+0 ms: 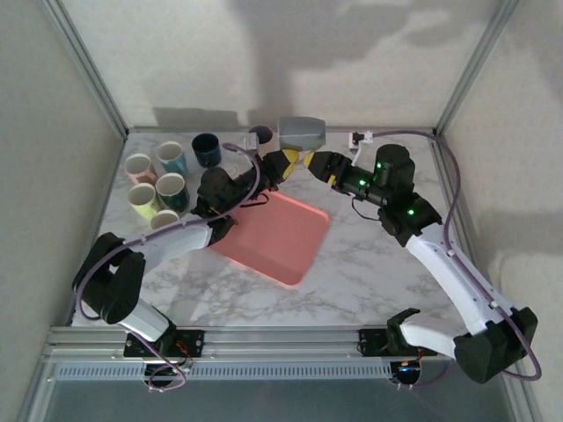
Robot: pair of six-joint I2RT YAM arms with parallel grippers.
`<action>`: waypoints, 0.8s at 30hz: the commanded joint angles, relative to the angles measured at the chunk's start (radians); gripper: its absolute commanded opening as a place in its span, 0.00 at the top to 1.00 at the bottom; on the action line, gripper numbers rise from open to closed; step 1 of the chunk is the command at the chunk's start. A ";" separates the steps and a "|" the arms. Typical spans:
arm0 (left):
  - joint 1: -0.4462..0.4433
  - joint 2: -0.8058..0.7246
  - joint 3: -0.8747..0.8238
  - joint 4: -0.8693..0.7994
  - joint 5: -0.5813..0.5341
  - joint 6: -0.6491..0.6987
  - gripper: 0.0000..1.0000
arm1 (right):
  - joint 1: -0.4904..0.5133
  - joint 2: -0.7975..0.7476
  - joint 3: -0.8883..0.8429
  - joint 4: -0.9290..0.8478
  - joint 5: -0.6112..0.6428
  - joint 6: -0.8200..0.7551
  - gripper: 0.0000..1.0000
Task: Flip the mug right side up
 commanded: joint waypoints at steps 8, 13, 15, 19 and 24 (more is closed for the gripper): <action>-0.014 -0.012 0.372 -0.789 -0.224 0.593 1.00 | -0.066 -0.025 0.088 -0.490 0.268 -0.334 0.33; -0.037 0.088 0.531 -1.050 -0.405 0.749 1.00 | -0.077 0.052 0.137 -0.608 0.312 -0.396 0.34; -0.038 0.133 0.586 -1.121 -0.453 0.783 1.00 | -0.085 0.085 0.156 -0.639 0.324 -0.393 0.34; -0.041 0.239 0.693 -1.242 -0.545 0.830 1.00 | -0.102 0.146 0.185 -0.675 0.321 -0.386 0.34; -0.041 0.375 0.812 -1.342 -0.616 0.847 1.00 | -0.123 0.191 0.191 -0.678 0.318 -0.374 0.35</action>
